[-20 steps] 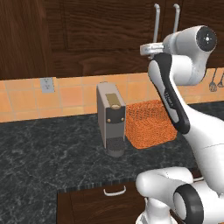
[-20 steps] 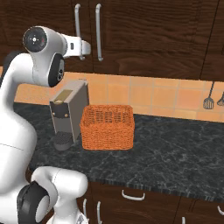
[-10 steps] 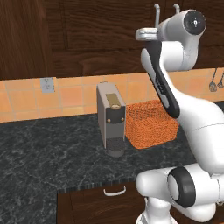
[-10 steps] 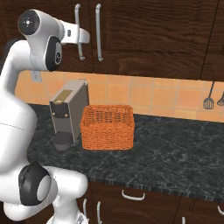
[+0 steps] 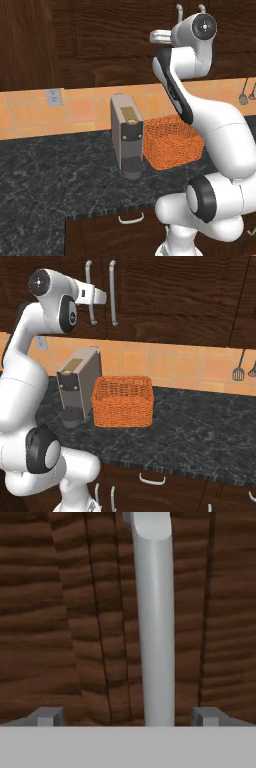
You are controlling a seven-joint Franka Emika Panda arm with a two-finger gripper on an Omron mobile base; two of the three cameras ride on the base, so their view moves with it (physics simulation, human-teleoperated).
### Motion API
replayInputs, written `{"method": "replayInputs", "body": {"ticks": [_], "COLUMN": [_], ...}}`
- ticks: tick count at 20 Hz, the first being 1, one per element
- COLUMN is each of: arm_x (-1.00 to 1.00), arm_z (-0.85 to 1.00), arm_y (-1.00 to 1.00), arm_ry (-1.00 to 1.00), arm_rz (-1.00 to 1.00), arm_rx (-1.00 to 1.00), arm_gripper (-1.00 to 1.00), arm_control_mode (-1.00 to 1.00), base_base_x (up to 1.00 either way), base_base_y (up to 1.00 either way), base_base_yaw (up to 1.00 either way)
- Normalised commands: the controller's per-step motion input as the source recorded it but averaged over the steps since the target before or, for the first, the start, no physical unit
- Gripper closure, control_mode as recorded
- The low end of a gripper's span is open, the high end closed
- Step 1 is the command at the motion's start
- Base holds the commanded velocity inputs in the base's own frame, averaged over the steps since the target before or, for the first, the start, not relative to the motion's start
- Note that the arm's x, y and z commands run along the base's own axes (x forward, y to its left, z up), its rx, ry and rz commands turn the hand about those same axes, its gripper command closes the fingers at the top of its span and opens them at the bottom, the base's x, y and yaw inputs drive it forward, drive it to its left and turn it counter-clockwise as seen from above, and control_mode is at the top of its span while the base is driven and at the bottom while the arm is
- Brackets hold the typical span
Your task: Open the cabinet, pick up the bread from the cabinet and place it in the basket. Then move the basket to the dining counter.
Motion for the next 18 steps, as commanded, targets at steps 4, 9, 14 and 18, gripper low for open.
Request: {"method": "replayInputs", "body": {"ticks": [4,9,14,18], "arm_x": [0.52,0.48,0.42,0.44], "arm_z": [-0.12,-0.08,-0.08,-0.03], "arm_y": [-0.24,-0.13,-0.02,0.00], "arm_ry": [-0.01,-0.04,-0.04,-0.09], "arm_rz": [0.00,0.00,0.00,0.00], "arm_rx": [0.03,0.03,0.04,0.02], "arm_gripper": [-1.00,-1.00,1.00,1.00], "arm_control_mode": [-1.00,-1.00,-1.00,-1.00], "base_base_x": [0.00,0.00,0.00,0.00], "base_base_y": [0.00,0.00,0.00,0.00], "base_base_yaw": [0.00,0.00,0.00,0.00]}}
